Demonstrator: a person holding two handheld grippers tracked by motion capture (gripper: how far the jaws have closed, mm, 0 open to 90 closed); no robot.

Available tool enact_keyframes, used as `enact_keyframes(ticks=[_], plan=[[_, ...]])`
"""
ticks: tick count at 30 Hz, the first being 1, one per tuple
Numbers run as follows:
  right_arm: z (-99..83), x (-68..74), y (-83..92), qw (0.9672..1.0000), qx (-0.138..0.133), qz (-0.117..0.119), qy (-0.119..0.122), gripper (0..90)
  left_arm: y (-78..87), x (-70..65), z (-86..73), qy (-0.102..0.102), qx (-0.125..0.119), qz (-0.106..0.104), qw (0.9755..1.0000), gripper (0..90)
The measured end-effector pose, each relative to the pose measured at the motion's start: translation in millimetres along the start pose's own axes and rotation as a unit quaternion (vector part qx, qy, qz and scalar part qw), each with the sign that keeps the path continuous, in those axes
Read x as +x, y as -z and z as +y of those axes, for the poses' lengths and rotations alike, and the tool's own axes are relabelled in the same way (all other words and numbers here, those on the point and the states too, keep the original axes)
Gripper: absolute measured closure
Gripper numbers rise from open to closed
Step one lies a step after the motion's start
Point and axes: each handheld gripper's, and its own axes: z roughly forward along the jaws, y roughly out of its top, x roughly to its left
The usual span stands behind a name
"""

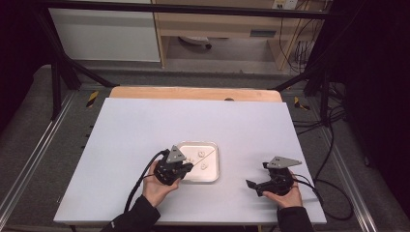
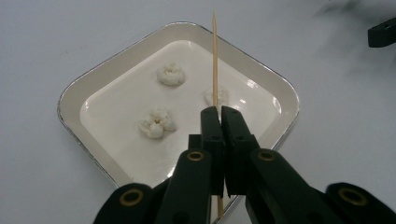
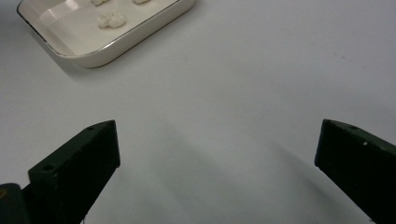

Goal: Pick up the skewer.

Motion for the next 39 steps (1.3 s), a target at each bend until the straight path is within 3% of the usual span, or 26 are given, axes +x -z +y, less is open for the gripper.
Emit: enact_keyframes(ticks=[18,27,36,37,39], plan=[[13.2,20.3,-6.4,0.9980,0.019,-0.013,0.058,1.9,3.1,-4.3,4.1,-0.036,0.013,-0.036,0.9986,88.6],[22.6,34.9,-11.2,0.9935,0.032,-0.023,0.107,2.7,4.2,-11.8,7.9,-0.063,0.023,-0.047,0.9967,88.6],[28.4,42.2,-11.5,0.9893,0.038,-0.031,0.137,3.7,1.8,-18.4,10.7,-0.083,0.036,-0.054,0.9944,88.6],[30.6,44.0,-11.5,0.9873,0.041,-0.034,0.149,3.6,1.7,-18.7,11.2,-0.084,0.037,-0.055,0.9943,88.6],[31.6,45.0,-11.0,0.9866,0.041,-0.037,0.154,3.8,1.7,-19.5,12.9,-0.088,0.042,-0.056,0.9937,88.6]])
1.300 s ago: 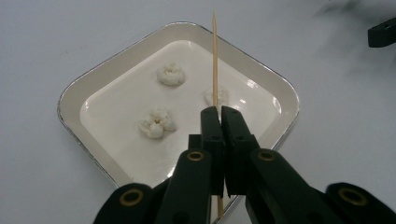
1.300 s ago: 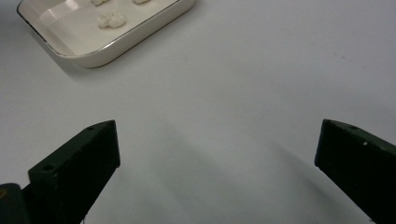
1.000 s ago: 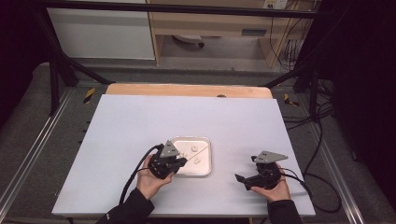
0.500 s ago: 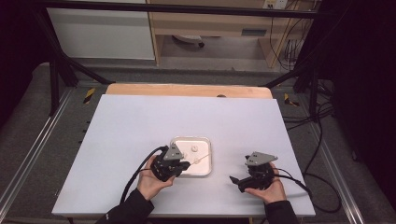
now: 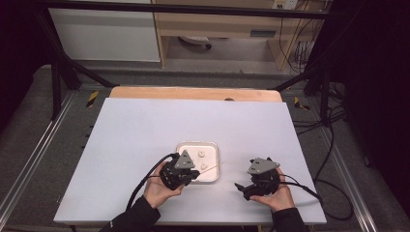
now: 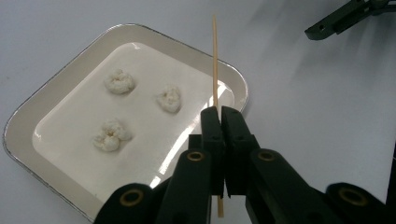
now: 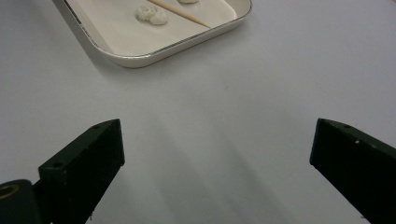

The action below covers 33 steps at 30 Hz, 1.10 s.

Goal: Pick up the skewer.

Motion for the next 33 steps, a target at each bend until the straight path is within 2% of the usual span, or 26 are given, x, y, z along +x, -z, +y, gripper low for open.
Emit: enact_keyframes(ticks=[4,5,6,10,13,14,15,16,18,22,23,24,25,26,27,33], plan=[[3.9,1.6,2.1,0.9998,-0.004,-0.007,0.017,4.4,-1.0,-1.7,4.4,-0.008,0.006,-0.003,0.9999,88.6],[5.9,2.8,2.7,0.9995,-0.003,-0.010,0.029,4.8,-1.5,-1.9,5.8,-0.013,0.010,-0.003,0.9999,88.6],[5.9,2.8,2.7,0.9995,-0.003,-0.010,0.029,4.8,-2.3,-2.3,7.2,-0.014,0.012,-0.005,0.9998,88.6],[10.5,6.3,4.8,0.9978,-0.002,-0.020,0.064,6.3,-4.3,-4.8,13.5,-0.023,0.019,-0.005,0.9995,88.6],[12.3,8.2,5.2,0.9969,0.000,-0.023,0.075,6.7,-5.4,-6.3,18.0,-0.031,0.024,-0.006,0.9992,88.6],[14.5,10.0,5.2,0.9956,0.001,-0.026,0.090,7.2,-6.0,-6.4,19.5,-0.032,0.025,-0.006,0.9992,88.6],[14.5,10.0,5.2,0.9956,0.001,-0.026,0.090,7.2,-6.5,-6.6,21.1,-0.033,0.026,-0.006,0.9991,88.6],[17.3,12.5,5.4,0.9941,0.005,-0.029,0.104,7.9,-7.0,-6.7,23.0,-0.035,0.028,-0.008,0.9990,88.5],[18.0,13.2,5.5,0.9936,0.004,-0.029,0.109,8.5,-7.5,-7.2,25.6,-0.039,0.030,-0.009,0.9988,88.5],[21.4,16.0,6.7,0.9903,0.006,-0.036,0.134,11.9,-8.4,-9.3,31.3,-0.048,0.036,-0.011,0.9981,88.6],[21.4,16.0,6.7,0.9903,0.006,-0.036,0.134,11.9,-8.8,-9.8,32.4,-0.050,0.037,-0.011,0.9980,88.6],[22.1,17.1,6.7,0.9887,0.005,-0.038,0.145,13.3,-9.6,-10.1,33.4,-0.050,0.037,-0.012,0.9980,88.6],[22.1,17.1,6.7,0.9887,0.005,-0.038,0.145,13.3,-10.5,-10.5,34.5,-0.049,0.038,-0.014,0.9980,88.6],[22.8,18.1,6.6,0.9868,0.004,-0.039,0.157,14.7,-11.5,-11.0,35.5,-0.051,0.040,-0.014,0.9978,88.6],[22.8,18.1,6.6,0.9868,0.004,-0.039,0.157,14.7,-12.5,-11.7,36.3,-0.053,0.040,-0.016,0.9977,88.6],[22.6,19.9,5.8,0.9798,0.005,-0.044,0.195,20.3,-18.1,-16.7,42.0,-0.064,0.045,-0.021,0.9967,88.6]])
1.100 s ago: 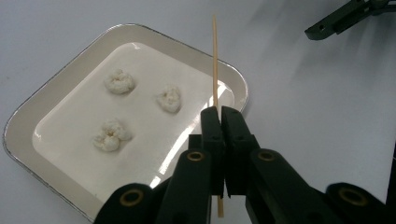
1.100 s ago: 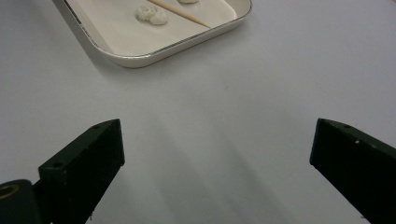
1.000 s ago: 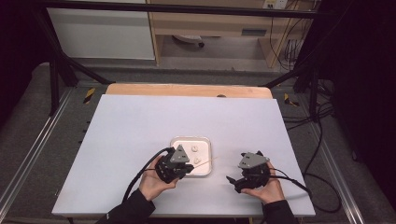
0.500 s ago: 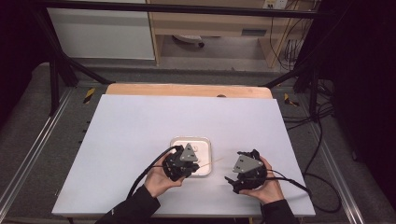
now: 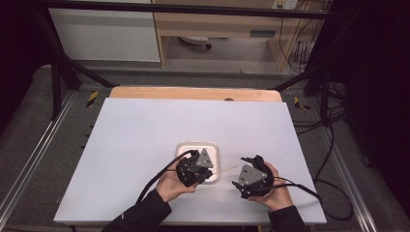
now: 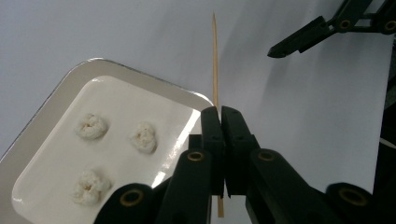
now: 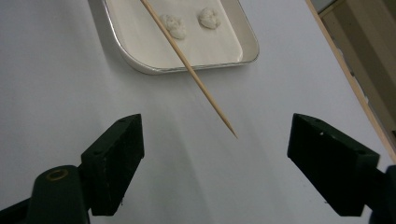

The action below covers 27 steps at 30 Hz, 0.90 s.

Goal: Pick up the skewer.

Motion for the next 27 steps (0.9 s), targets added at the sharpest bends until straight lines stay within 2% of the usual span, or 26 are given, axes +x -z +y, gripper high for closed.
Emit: enact_keyframes(ticks=[7,9,12,13,14,15,17,22,24,26,27], plan=[[-1.8,1.4,-1.2,0.9992,-0.007,0.003,0.039,30.3,-5.0,-4.3,6.7,-0.010,0.002,-0.007,0.9999,88.6],[-2.2,1.7,-2.1,0.9983,-0.010,0.007,0.057,35.0,-5.9,-5.0,9.0,-0.011,0.003,-0.009,0.9999,88.6],[-2.3,2.2,-2.6,0.9976,-0.012,0.011,0.068,38.6,-7.2,-7.0,13.3,-0.017,0.007,-0.011,0.9998,88.6],[-2.5,2.5,-3.1,0.9966,-0.015,0.014,0.080,42.2,-8.6,-8.6,15.9,-0.022,0.009,-0.013,0.9996,88.6],[-2.5,2.5,-3.1,0.9966,-0.015,0.014,0.080,42.2,-8.6,-8.6,15.9,-0.022,0.009,-0.013,0.9996,88.6],[-2.8,2.2,-3.7,0.9952,-0.012,0.016,0.096,45.1,-9.5,-9.6,17.0,-0.022,0.009,-0.015,0.9996,88.6],[-2.9,2.5,-4.0,0.9950,-0.010,0.018,0.098,46.4,-11.1,-10.9,18.8,-0.024,0.009,-0.015,0.9996,88.6],[-3.3,2.5,-6.8,0.9919,-0.007,0.023,0.125,54.1,-13.8,-12.6,21.9,-0.032,0.015,-0.019,0.9992,88.6],[-3.6,2.8,-7.1,0.9917,-0.006,0.023,0.126,55.5,-14.5,-13.0,21.8,-0.031,0.015,-0.022,0.9992,88.6],[-4.1,3.4,-8.2,0.9893,-0.007,0.029,0.143,59.8,-14.9,-12.7,21.6,-0.031,0.016,-0.023,0.9991,88.6],[-4.1,3.4,-8.2,0.9893,-0.007,0.029,0.143,59.8,-15.0,-12.8,21.6,-0.030,0.016,-0.023,0.9992,88.6]])
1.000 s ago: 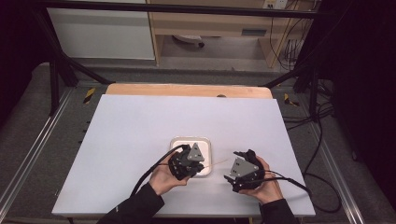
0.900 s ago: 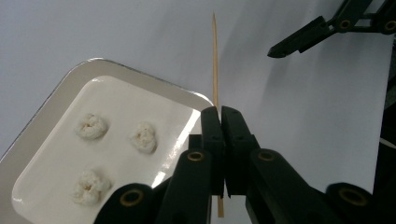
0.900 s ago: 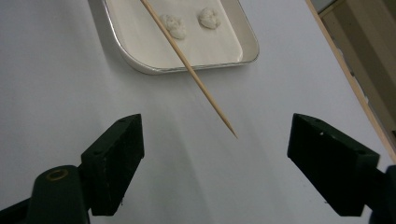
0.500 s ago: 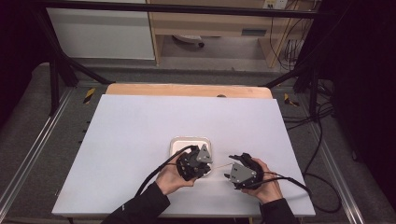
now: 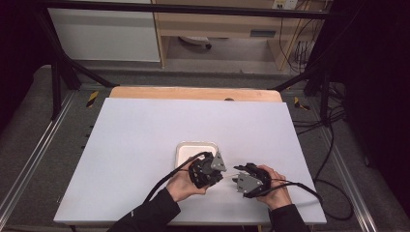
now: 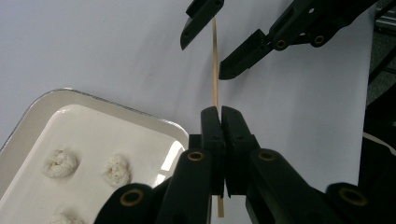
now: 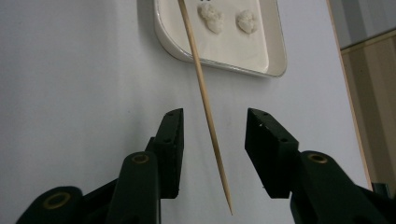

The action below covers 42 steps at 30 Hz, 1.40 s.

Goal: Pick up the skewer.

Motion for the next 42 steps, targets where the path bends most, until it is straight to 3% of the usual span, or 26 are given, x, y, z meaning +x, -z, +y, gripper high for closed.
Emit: enact_keyframes(ticks=[9,21,33,42], plan=[[-1.1,1.8,-1.1,0.9993,0.006,0.011,0.036,74.6,0.4,-0.6,-0.9,-0.002,0.001,-0.005,1.0000,88.6],[-1.4,3.0,-1.1,0.9985,0.007,0.012,0.054,85.4,-1.4,1.1,-4.2,-0.002,0.005,-0.008,1.0000,88.5],[-1.2,4.1,-2.4,0.9981,0.014,0.029,0.054,88.6,-2.5,2.5,-3.9,0.000,0.004,-0.012,0.9999,88.5],[0.3,3.7,0.1,0.9976,0.021,0.028,0.060,89.2,-1.2,4.3,-3.4,0.007,0.003,-0.018,0.9998,87.5]])
